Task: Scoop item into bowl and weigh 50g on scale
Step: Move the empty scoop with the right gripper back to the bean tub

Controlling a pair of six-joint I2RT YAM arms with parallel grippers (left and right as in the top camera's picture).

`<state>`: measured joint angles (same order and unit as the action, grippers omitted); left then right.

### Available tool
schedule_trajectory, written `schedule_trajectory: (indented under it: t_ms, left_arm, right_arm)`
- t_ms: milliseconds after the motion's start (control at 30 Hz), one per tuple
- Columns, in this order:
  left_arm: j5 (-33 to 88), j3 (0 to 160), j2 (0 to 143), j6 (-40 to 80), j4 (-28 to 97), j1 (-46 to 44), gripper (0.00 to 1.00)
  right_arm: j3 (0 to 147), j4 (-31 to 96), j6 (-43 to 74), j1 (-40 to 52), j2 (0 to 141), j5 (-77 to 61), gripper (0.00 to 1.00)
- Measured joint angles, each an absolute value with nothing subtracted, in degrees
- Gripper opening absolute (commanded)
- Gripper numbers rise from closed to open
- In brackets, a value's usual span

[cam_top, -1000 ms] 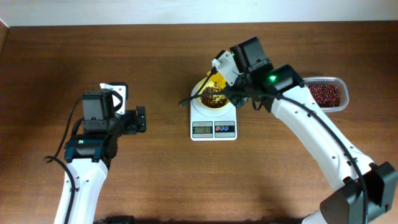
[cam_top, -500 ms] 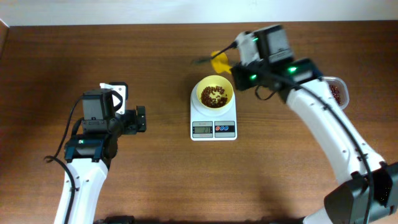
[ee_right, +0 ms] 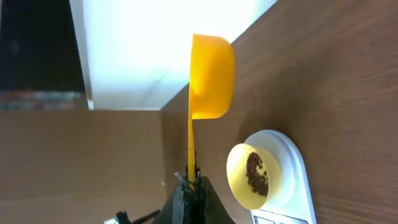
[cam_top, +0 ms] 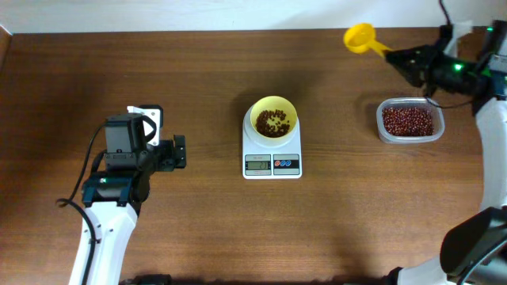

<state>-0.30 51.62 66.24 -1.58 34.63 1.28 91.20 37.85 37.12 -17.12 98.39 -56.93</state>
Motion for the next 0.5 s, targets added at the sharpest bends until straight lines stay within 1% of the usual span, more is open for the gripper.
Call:
schedule_trajectory:
  t_ms: [133,233,367,400,500]
  left_arm:
    - [-0.3,51.6,66.2,-1.6,34.6,1.3,0.99]
    - [-0.3,51.6,66.2,-1.6,34.6,1.3,0.99]
    - [-0.3,51.6,66.2,-1.6,34.6,1.3,0.99]
    - [-0.3,51.6,66.2,-1.6,34.6,1.3,0.99]
    - [-0.3,51.6,66.2,-1.6,34.6,1.3,0.99]
  right_arm:
    - [91.2,38.1,37.4,-22.1,98.4,-55.2,0.04]
    - [91.3,40.9,35.5,-23.9,98.4,-50.8,0.04]
    - [91.3,46.2,21.6,-24.0,98.4,-47.6,0.04]
    - [91.4,49.4,15.3,-24.0,98.3,-44.5,0.04]
    - [91.8,59.0,5.1,-24.0,98.3,-35.7,0.04]
